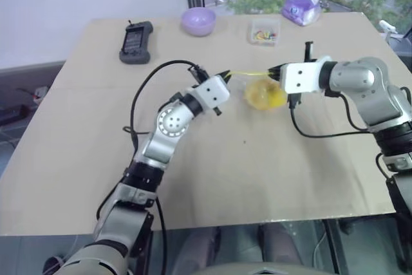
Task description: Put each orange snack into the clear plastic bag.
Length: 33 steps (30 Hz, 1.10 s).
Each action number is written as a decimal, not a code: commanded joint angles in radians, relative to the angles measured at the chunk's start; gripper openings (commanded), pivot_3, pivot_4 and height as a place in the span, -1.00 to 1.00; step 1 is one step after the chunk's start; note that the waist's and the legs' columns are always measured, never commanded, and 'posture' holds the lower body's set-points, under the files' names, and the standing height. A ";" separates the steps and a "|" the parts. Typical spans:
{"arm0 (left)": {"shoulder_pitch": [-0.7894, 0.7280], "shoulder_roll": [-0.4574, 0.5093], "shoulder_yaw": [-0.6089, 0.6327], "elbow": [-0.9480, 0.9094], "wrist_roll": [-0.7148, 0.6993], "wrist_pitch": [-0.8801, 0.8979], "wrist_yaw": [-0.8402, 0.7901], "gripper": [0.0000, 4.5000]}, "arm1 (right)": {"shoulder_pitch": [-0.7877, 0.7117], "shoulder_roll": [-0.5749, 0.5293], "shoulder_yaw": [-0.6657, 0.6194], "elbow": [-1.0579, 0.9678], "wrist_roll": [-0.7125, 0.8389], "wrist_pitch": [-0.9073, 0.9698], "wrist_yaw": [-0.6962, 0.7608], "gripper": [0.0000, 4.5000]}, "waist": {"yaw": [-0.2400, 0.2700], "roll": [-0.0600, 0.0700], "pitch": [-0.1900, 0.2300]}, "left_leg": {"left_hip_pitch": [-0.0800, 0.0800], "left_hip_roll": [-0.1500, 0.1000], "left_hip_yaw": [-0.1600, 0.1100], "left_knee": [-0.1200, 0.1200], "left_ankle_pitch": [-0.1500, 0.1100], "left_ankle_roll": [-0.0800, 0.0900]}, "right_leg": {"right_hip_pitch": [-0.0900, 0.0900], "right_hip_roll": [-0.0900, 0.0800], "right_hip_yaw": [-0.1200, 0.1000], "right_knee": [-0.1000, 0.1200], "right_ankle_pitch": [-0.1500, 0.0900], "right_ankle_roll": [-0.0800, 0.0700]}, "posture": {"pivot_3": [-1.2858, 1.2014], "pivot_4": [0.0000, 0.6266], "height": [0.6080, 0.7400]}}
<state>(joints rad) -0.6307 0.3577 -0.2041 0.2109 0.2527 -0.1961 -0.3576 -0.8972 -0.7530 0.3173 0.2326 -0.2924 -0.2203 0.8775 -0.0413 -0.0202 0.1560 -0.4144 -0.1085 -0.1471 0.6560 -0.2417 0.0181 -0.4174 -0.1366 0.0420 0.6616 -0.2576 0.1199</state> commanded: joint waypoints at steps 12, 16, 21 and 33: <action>-0.028 0.018 0.045 0.020 0.002 -0.015 0.047 -1.00 | 0.072 -0.156 -0.127 -0.050 0.018 0.092 0.001 -0.92 | 0.001 0.000 0.000 | 0.000 0.000 0.000 0.000 0.000 0.000 | 0.000 0.000 0.000 0.000 0.000 0.000 | 0.03 -0.52 1.00; -0.038 0.012 0.042 0.030 -0.002 -0.016 0.046 -1.00 | 0.081 -0.162 -0.132 -0.066 0.021 0.105 -0.001 -0.92 | 0.001 0.000 0.000 | 0.000 0.000 0.000 0.000 0.000 0.000 | 0.000 -0.001 0.000 0.000 0.000 0.000 | 0.03 -0.52 1.00; -0.093 -0.021 0.029 0.076 0.002 -0.034 0.060 -1.00 | 0.035 -0.120 -0.126 -0.037 -0.014 0.079 -0.092 -0.92 | 0.001 0.000 0.000 | 0.000 0.000 0.000 0.000 0.000 0.000 | 0.000 -0.001 0.000 0.000 0.000 0.000 | 0.03 -0.52 1.00; -0.285 -0.027 0.037 0.224 0.011 -0.131 0.123 -1.00 | -0.049 -0.057 -0.156 0.002 -0.029 0.094 -0.210 -0.92 | 0.000 0.000 0.000 | -0.001 -0.002 0.000 0.001 0.000 0.000 | 0.000 -0.002 0.000 -0.001 0.000 0.000 | 0.03 -0.52 1.00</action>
<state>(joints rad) -0.9265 0.3184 -0.1865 0.4605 0.2722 -0.3050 -0.2331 -0.9606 -0.8085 0.2067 0.2887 -0.3567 -0.1635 0.6465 -0.0414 -0.0204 0.1561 -0.4156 -0.1109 -0.1469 0.6567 -0.2418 0.0183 -0.4177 -0.1386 0.0419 0.6612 -0.2576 0.1201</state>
